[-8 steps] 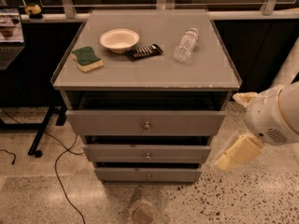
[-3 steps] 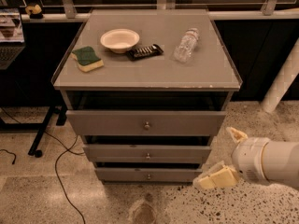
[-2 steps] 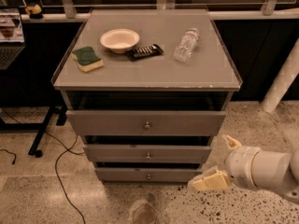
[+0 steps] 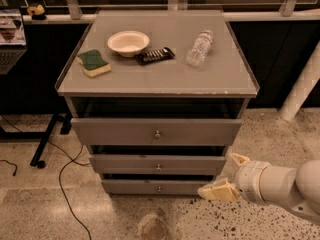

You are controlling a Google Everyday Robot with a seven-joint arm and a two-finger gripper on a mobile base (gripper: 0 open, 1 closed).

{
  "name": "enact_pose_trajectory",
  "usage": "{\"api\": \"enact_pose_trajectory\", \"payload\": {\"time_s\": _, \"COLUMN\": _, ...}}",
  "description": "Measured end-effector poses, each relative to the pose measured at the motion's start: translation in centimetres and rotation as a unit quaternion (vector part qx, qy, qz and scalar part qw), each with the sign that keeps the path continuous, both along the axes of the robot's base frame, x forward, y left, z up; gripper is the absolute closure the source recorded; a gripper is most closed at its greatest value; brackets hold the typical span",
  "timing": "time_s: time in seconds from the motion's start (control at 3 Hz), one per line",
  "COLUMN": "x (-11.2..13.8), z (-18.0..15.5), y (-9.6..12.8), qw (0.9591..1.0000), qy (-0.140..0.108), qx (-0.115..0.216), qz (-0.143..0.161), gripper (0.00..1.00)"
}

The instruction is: Open bottom drawer

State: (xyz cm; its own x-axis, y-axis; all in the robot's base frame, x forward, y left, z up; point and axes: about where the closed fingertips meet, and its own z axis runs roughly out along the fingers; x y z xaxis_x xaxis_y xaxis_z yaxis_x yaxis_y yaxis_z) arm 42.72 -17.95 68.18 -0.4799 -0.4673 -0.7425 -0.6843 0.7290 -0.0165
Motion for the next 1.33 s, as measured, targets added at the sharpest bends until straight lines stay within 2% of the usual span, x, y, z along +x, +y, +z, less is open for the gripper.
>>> {"api": "enact_pose_trajectory", "payload": {"time_s": 1.0, "x": 0.00, "z": 0.00, "y": 0.00, "qw": 1.0000, "qy": 0.000, "qx": 0.000, "qz": 0.000, "gripper": 0.89}}
{"api": "enact_pose_trajectory", "payload": {"time_s": 1.33, "x": 0.14, "z": -0.90, "y": 0.13, "qw": 0.9999, "qy": -0.005, "qx": -0.003, "qz": -0.015, "gripper": 1.00}}
